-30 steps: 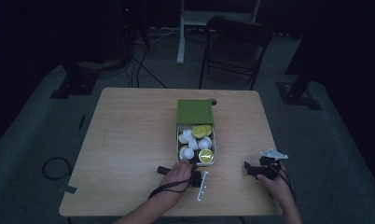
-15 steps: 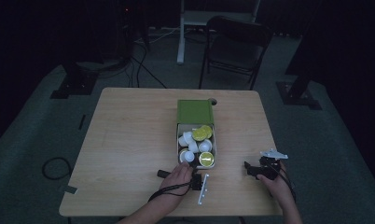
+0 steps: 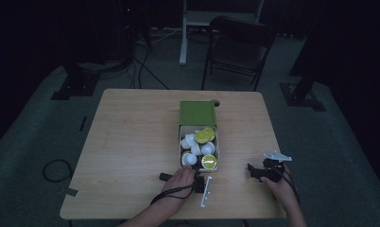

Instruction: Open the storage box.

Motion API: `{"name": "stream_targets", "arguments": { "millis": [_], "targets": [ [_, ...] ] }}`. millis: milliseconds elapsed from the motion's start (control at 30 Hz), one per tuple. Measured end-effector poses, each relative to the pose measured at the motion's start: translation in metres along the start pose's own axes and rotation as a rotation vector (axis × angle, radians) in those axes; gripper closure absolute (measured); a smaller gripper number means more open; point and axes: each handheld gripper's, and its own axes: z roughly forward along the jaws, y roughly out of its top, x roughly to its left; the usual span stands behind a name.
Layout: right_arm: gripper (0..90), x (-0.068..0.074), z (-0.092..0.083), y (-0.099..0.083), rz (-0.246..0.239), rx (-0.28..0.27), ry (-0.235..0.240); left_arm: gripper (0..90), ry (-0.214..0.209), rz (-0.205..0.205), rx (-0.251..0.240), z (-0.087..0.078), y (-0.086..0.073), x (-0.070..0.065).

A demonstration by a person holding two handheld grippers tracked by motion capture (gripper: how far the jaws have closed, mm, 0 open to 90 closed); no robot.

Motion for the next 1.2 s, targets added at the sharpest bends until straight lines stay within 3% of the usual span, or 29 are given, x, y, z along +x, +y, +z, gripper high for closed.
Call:
{"name": "stream_targets", "arguments": {
  "millis": [167,233,300,400,667,967,1200],
  "targets": [
    [10.6,0.0,0.0,0.0,0.0,0.0,0.0,73.3,-0.002,0.008,-0.001,0.001,0.0,0.001],
    [10.6,0.0,0.0,0.0,0.0,0.0,0.0,68.3,-0.009,0.021,-0.014,0.001,-0.001,0.001],
    [10.6,0.0,0.0,0.0,0.0,0.0,0.0,66.3,-0.013,0.008,-0.013,-0.001,-0.001,0.0],
    [10.6,0.0,0.0,0.0,0.0,0.0,0.0,59.6,-0.033,-0.031,-0.03,-0.003,-0.001,0.001],
    [10.6,0.0,0.0,0.0,0.0,0.0,0.0,59.8,-0.124,-0.195,-0.093,-0.009,-0.007,0.009],
    [10.6,0.0,0.0,0.0,0.0,0.0,0.0,54.7,-0.186,-0.268,-0.141,-0.015,-0.006,0.016],
    [10.6,0.0,0.0,0.0,0.0,0.0,0.0,54.7,-0.239,-0.385,-0.203,-0.026,-0.006,0.024]
  ]
}}
